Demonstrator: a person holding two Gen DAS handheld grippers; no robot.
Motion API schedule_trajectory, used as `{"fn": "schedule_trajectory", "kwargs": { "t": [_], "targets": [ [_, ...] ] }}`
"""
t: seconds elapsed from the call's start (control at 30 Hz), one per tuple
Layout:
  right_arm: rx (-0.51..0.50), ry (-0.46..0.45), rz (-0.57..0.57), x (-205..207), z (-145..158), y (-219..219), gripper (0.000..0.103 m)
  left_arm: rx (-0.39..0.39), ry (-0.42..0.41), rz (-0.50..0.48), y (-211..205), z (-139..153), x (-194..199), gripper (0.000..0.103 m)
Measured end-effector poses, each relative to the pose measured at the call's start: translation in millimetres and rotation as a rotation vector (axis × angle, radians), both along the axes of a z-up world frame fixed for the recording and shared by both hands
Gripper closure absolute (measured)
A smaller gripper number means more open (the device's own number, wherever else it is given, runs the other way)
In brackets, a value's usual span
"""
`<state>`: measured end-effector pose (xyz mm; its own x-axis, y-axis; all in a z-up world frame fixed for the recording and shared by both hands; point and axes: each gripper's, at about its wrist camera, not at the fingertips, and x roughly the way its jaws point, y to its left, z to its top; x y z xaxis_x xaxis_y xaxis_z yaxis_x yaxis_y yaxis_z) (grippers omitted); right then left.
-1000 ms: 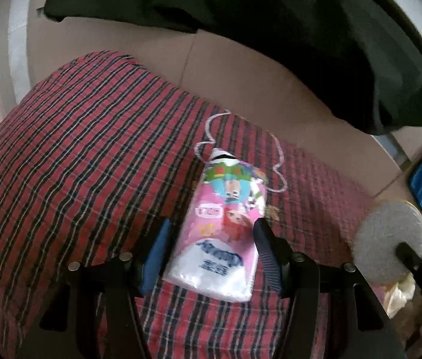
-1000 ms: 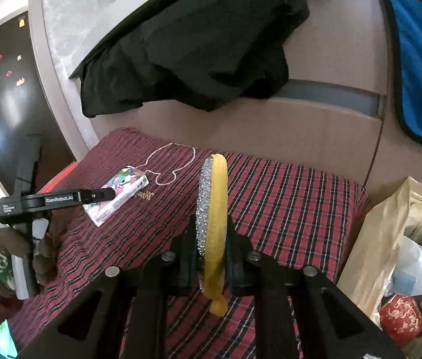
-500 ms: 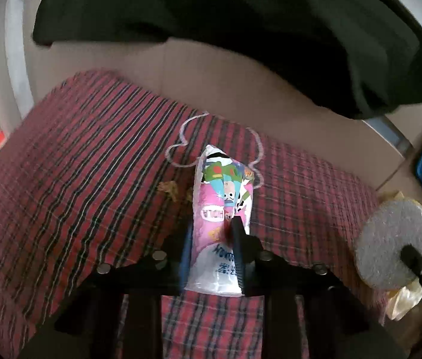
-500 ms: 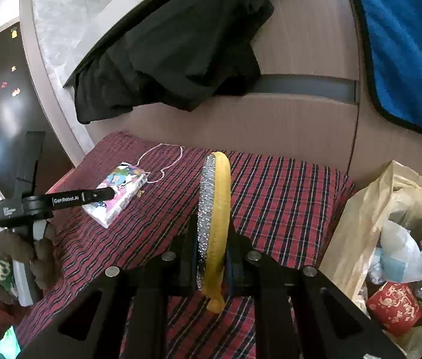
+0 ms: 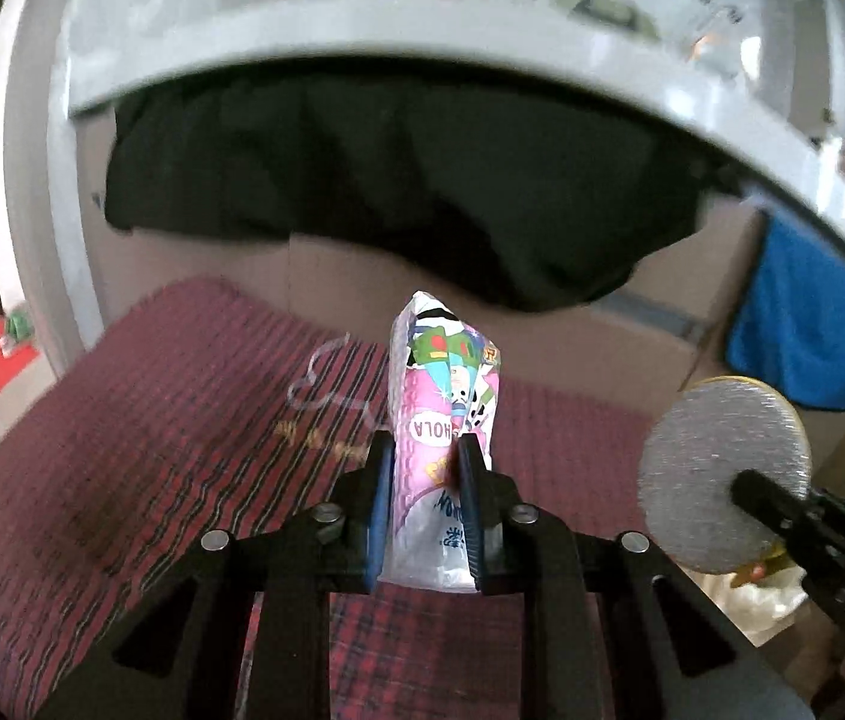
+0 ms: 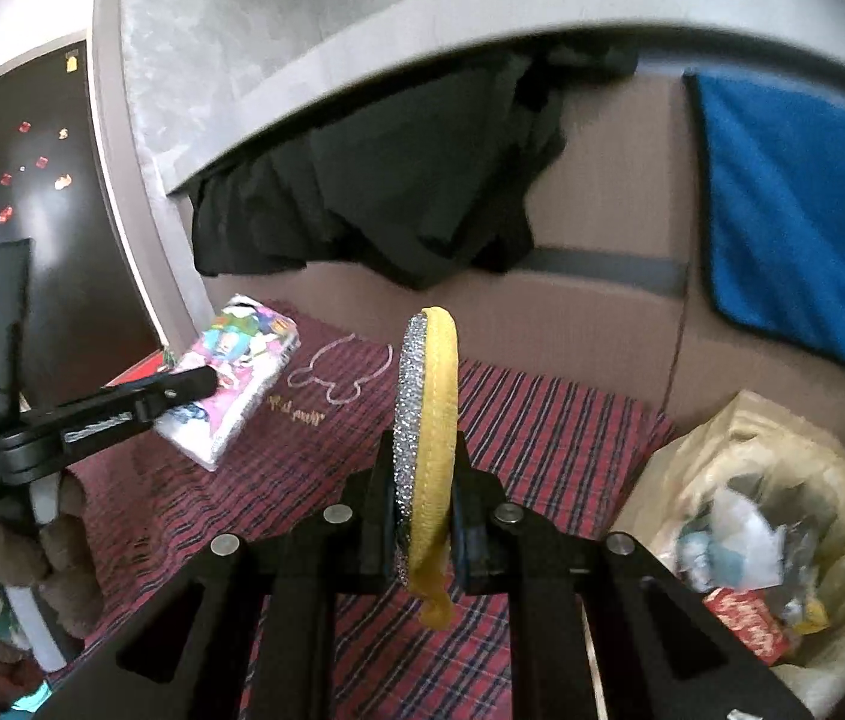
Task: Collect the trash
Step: 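Carry the tissue pack and sponge pad over the bin and open both tools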
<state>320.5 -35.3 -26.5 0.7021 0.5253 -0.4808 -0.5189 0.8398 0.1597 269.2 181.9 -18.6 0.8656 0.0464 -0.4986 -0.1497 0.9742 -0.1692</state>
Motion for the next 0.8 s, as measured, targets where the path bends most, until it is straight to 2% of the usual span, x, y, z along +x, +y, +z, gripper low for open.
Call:
{"fn": "schedule_trajectory", "kwargs": {
  "t": [0.27, 0.4, 0.57, 0.8],
  "targets": [
    [0.009, -0.134, -0.061, -41.9, 53.0, -54.1, 0.089, 0.001, -0.136, -0.094, -65.4, 52.9, -49.5, 0.082],
    [0.004, -0.205, -0.111, -64.6, 73.9, -87.0, 0.089, 0.036, -0.221, -0.129, -104.6, 75.2, -65.0, 0.081],
    [-0.005, -0.260, -0.185, -78.8, 87.3, -127.7, 0.089, 0.062, -0.266, -0.183, -151.2, 93.2, -69.5, 0.081],
    [-0.005, -0.271, -0.270, -82.2, 86.8, -175.3, 0.089, 0.088, -0.295, -0.227, -198.1, 97.6, -63.1, 0.081]
  ]
}}
